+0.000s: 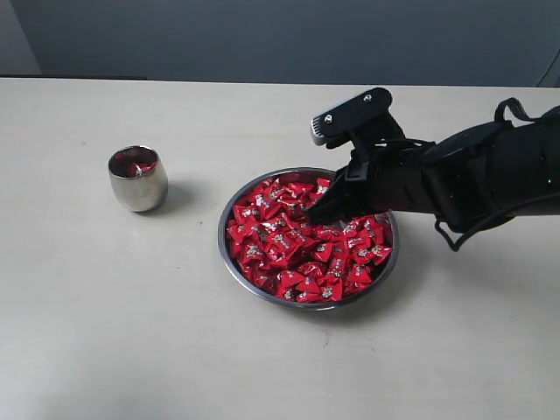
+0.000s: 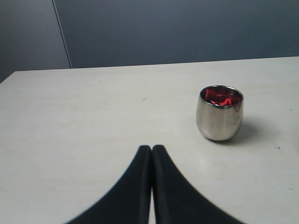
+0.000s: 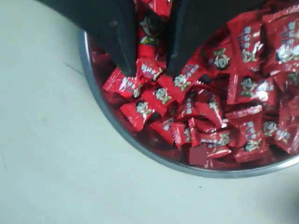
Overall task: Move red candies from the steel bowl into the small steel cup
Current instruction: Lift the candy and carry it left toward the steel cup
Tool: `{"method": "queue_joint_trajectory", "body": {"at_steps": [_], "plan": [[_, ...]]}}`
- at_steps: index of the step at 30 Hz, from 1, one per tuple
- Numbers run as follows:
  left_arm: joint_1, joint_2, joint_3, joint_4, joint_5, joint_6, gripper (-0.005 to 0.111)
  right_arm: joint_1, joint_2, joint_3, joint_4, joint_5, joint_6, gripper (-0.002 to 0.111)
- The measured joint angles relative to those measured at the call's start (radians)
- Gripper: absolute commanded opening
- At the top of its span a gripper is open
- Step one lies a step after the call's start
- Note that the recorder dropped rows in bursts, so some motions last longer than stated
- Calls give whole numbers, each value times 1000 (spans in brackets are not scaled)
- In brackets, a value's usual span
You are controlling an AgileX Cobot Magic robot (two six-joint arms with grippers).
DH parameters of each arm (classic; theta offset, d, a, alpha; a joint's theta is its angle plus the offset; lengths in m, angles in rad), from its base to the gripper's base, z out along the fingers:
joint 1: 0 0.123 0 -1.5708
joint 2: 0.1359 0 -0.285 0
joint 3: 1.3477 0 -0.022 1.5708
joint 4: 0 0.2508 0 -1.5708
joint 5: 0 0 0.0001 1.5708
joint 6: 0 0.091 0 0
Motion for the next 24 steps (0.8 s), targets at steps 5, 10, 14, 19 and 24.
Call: {"method": "queue_joint_trajectory", "body": {"at_steps": [5, 10, 14, 19, 24], "plan": [[0, 0, 0, 0, 0, 0, 0, 0, 0, -82, -21, 12, 0, -1], [0, 0, 0, 0, 0, 0, 0, 0, 46, -207, -43, 91, 0, -1], [0, 0, 0, 0, 0, 0, 0, 0, 131, -309, -43, 116, 0, -1], [0, 0, 0, 0, 0, 0, 0, 0, 254, -461, -43, 199, 0, -1], [0, 0, 0, 0, 0, 0, 0, 0, 368, -614, -43, 314, 0, -1]]}}
